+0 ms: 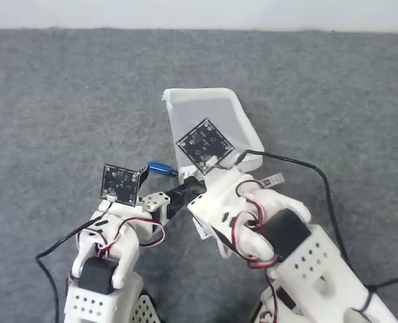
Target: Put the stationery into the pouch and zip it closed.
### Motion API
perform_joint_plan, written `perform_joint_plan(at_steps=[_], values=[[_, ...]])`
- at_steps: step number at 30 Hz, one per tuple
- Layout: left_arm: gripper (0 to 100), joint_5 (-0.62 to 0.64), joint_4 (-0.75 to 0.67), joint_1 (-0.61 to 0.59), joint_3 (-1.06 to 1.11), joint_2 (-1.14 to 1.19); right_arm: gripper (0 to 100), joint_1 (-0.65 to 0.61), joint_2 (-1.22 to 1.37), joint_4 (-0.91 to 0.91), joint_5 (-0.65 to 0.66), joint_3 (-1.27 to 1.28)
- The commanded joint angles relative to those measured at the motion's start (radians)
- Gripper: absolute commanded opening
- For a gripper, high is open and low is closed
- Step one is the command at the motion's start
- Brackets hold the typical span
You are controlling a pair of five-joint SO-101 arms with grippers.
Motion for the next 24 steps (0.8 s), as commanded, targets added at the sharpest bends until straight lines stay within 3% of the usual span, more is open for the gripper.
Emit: perform_joint_plan(at_steps=[1, 24], values=[[33, 0.014, -0.035, -0.032, -0.013, -0.02, 0.6, -0.008, -0.105, -0.007, 0.012, -0.009], [33, 0.012, -0.032, -0.034, -0.021, -0.02, 0.6, -0.012, -0.179, -0.007, 0.032, 0.069]])
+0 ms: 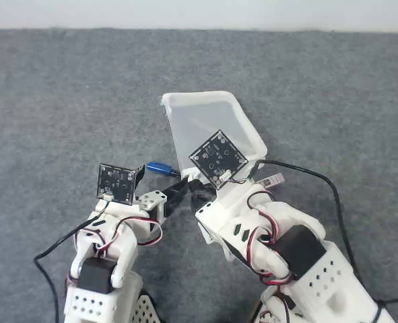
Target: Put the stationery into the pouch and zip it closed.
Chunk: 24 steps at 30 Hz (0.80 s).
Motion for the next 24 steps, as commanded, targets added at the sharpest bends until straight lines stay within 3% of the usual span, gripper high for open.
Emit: perform_joint_plan(at_steps=[1, 5, 14, 19, 24], values=[[33, 0.012, -0.035, -0.006, -0.016, -0.02, 0.6, -0.018, -0.047, -0.007, 0.012, -0.017], [31, 0.011, -0.035, -0.006, -0.015, -0.02, 0.6, -0.061, -0.047, 0.013, 0.012, -0.018], [10, -0.106, -0.1, -0.005, 0.005, -0.02, 0.6, -0.068, -0.036, 0.027, 0.015, -0.003], [1, -0.15, -0.1, -0.005, 0.001, -0.02, 0.6, -0.002, -0.036, 0.019, 0.015, 0.021], [1, -0.149, -0.078, -0.006, -0.013, -0.02, 0.6, 0.094, -0.036, 0.002, 0.017, 0.032]])
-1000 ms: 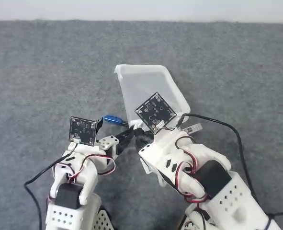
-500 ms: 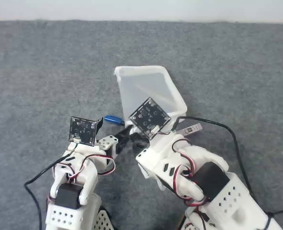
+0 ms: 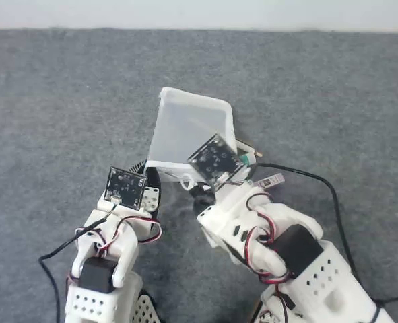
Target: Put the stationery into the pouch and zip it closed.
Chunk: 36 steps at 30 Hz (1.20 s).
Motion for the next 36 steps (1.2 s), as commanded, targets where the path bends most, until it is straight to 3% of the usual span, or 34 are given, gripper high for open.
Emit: perform_joint_plan(at_steps=[1, 8, 27, 36], values=[[1, -0.011, -0.005, -0.011, -0.031, -0.02, 0.6, 0.082, -0.036, -0.03, 0.014, 0.005], [1, -0.005, -0.005, -0.106, -0.053, -0.02, 0.6, 0.18, -0.044, -0.041, 0.038, 0.015], [1, -0.003, -0.005, -0.107, -0.054, -0.02, 0.6, 0.387, -0.047, -0.061, -0.035, -0.008], [1, -0.003, -0.005, -0.109, -0.054, -0.02, 0.6, 0.409, -0.047, -0.068, -0.071, -0.008]])
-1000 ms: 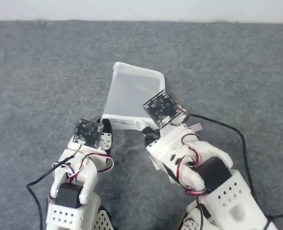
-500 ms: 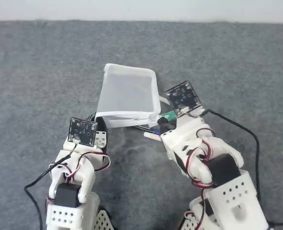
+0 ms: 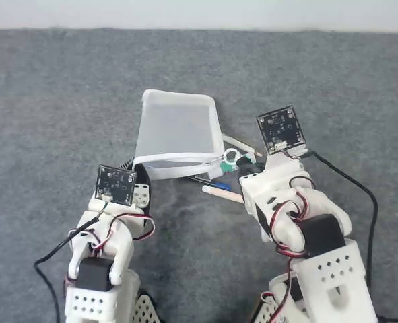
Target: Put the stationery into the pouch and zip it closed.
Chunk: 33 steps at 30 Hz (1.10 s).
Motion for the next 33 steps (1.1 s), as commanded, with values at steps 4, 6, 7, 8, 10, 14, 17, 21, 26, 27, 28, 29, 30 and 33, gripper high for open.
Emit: perform_joint_plan(at_steps=[4, 6, 7, 8, 10, 14, 17, 21, 26, 27, 28, 29, 30, 33], values=[[1, -0.005, -0.005, -0.015, -0.051, -0.02, 0.6, 0.008, -0.033, -0.021, -0.025, -0.034], [2, -0.005, -0.005, -0.015, -0.05, -0.02, 0.6, -0.019, -0.035, -0.016, -0.023, -0.034], [4, -0.005, -0.005, -0.015, -0.05, -0.02, 0.6, -0.038, -0.035, -0.015, -0.015, -0.034], [6, -0.005, -0.005, -0.015, -0.05, -0.02, 0.6, -0.056, -0.039, -0.013, 0.006, -0.032], [11, 0.009, -0.005, -0.015, -0.045, -0.02, 0.6, -0.079, -0.07, -0.004, 0.037, -0.025], [16, 0.068, -0.014, -0.06, -0.035, -0.02, 0.6, -0.091, -0.191, 0.042, 0.054, -0.012], [15, 0.068, -0.055, -0.094, -0.027, -0.02, 0.6, -0.091, -0.288, 0.079, 0.055, -0.012], [13, 0.068, -0.068, -0.077, -0.015, -0.02, 0.6, -0.143, -0.36, 0.099, 0.075, 0.015], [9, 0.058, -0.061, -0.029, -0.012, -0.02, 0.6, -0.217, -0.367, 0.09, 0.094, 0.057], [7, 0.041, -0.06, -0.021, -0.012, -0.02, 0.6, -0.216, -0.367, 0.09, 0.094, 0.057], [6, 0.026, -0.058, -0.017, -0.01, -0.02, 0.6, -0.214, -0.367, 0.09, 0.095, 0.057], [3, 0.015, -0.051, -0.011, -0.012, -0.02, 0.6, -0.214, -0.367, 0.09, 0.097, 0.057], [2, 0.009, -0.04, -0.003, -0.013, -0.02, 0.6, -0.214, -0.366, 0.09, 0.097, 0.057], [1, 0.009, -0.014, 0.017, -0.018, -0.02, 0.6, -0.214, -0.366, 0.09, 0.094, 0.057]])
